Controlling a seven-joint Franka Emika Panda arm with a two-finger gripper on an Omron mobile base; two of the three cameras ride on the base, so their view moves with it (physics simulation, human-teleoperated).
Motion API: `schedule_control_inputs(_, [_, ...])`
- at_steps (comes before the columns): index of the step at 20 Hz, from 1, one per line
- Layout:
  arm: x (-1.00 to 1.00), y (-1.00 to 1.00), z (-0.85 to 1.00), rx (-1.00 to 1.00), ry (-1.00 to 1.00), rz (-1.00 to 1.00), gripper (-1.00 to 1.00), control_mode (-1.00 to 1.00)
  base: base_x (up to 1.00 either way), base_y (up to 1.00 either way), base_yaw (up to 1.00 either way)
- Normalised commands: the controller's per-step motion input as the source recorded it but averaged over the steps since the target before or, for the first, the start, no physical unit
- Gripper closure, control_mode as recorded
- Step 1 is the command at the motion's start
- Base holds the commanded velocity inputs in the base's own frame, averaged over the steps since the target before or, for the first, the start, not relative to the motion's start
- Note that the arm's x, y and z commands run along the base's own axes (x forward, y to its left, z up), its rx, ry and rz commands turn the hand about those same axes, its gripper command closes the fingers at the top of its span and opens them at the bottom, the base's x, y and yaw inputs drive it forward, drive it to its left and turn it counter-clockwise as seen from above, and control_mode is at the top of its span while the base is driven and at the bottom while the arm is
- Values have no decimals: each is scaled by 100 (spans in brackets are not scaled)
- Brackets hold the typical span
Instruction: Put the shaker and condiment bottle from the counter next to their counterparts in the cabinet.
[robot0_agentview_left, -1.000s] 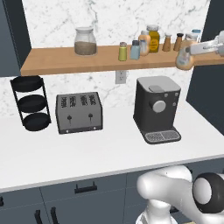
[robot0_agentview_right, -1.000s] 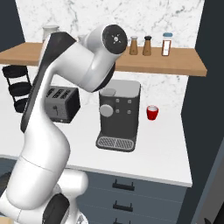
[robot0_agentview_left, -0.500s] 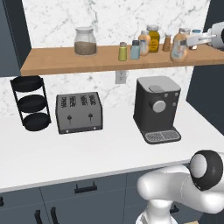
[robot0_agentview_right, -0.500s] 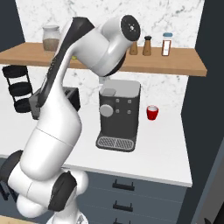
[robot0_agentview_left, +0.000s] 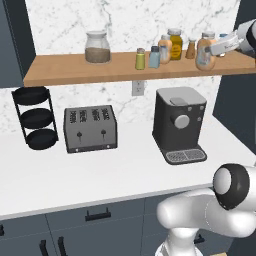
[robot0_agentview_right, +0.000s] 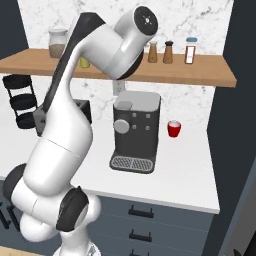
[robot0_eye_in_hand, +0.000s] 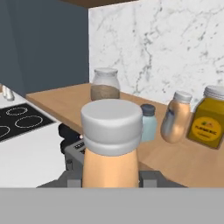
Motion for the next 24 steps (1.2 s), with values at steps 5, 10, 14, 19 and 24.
schedule_control_inputs(5, [36,-4,0,0,0,0,100,-100,0,0,0])
schedule_control_inputs(10, [44,-3,-4,0,0,0,100,-100,0,0,0])
schedule_control_inputs(14, [39,0,-17,7,0,0,100,-100,0,0,0])
schedule_control_inputs(19, [27,0,-9,5,0,0,100,-100,0,0,0])
schedule_control_inputs(24, [26,-2,-1,1,0,0,100,-100,0,0,0])
